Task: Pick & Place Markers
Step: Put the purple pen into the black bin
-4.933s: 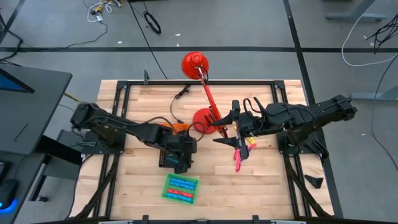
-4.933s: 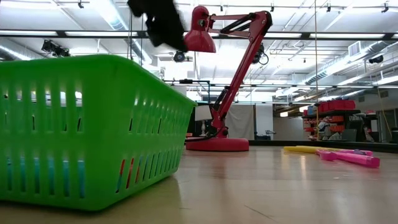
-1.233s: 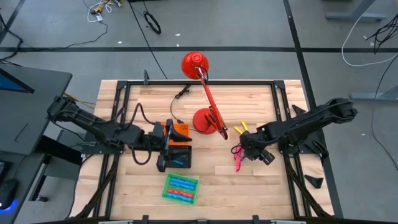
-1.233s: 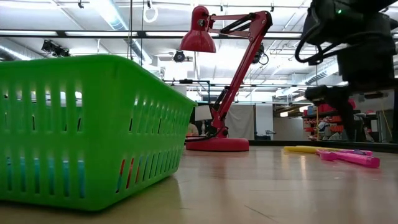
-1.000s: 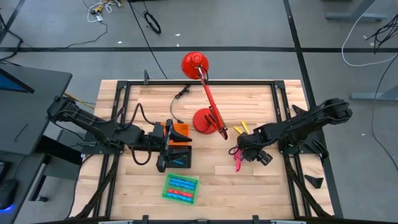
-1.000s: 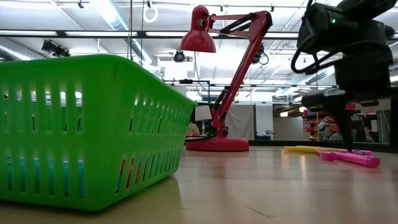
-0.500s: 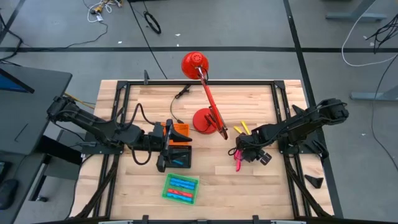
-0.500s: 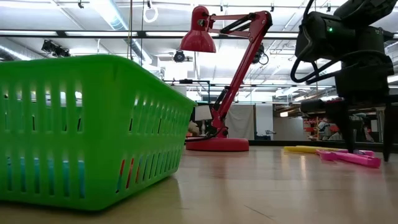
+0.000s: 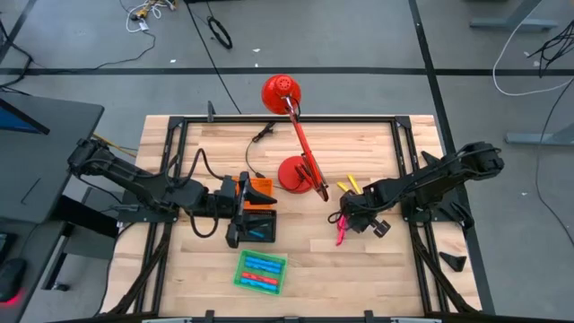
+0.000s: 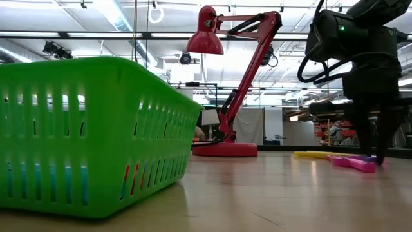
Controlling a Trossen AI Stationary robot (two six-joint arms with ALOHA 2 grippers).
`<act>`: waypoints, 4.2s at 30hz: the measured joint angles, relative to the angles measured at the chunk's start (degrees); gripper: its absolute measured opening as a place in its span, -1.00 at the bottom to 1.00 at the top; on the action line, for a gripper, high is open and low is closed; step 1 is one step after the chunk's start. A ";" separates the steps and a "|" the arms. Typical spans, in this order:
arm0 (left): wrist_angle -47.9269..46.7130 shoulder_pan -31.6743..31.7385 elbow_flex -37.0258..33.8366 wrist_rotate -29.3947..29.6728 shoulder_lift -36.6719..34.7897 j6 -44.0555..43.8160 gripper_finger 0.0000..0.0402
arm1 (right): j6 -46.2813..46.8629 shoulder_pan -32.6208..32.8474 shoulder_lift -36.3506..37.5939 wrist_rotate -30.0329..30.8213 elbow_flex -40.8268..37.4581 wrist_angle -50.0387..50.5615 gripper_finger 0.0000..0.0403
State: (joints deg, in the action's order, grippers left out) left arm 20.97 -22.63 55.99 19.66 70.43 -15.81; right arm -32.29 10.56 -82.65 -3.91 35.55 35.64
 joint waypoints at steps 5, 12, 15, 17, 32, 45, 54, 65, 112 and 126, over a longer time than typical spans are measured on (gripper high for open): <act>-0.15 0.35 0.00 -0.11 0.00 0.00 0.10 | 5.93 0.62 3.89 0.43 -0.21 2.68 -0.92; -0.33 0.77 0.00 -0.40 0.00 0.11 0.10 | 9.45 2.02 10.35 -0.66 6.83 17.99 -0.92; -0.27 0.98 0.00 -1.37 0.00 0.00 0.10 | 11.28 2.02 11.10 -0.80 12.43 25.16 -0.93; -0.24 1.09 0.00 -1.90 0.00 0.00 0.10 | 12.43 2.00 11.10 -0.87 16.66 30.00 -0.93; -0.20 1.29 0.00 -1.92 0.00 -0.07 0.10 | 22.15 1.89 10.79 -3.20 42.43 54.75 -0.93; 0.04 1.31 0.00 -1.92 0.00 -0.07 0.10 | 34.39 1.89 10.49 0.12 52.51 46.15 -0.93; 0.13 1.31 0.00 -1.92 0.00 -0.07 0.10 | 36.14 1.89 10.51 8.01 53.70 16.41 -0.93; 2.28 1.92 0.00 -1.41 0.00 1.37 0.10 | 36.77 1.91 10.42 11.02 53.70 -11.06 -0.93; -10.52 9.35 16.06 -10.74 0.22 5.99 0.10 | 36.64 0.01 -4.48 3.83 53.66 -35.50 -0.94; -10.25 9.35 16.04 -11.63 0.22 4.50 -0.42 | 36.34 -0.01 -4.48 3.84 53.66 -35.04 -0.94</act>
State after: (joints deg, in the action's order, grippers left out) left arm 10.72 -13.28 72.03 8.03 70.65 -11.31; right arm 4.05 10.55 -87.13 -0.08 89.21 0.60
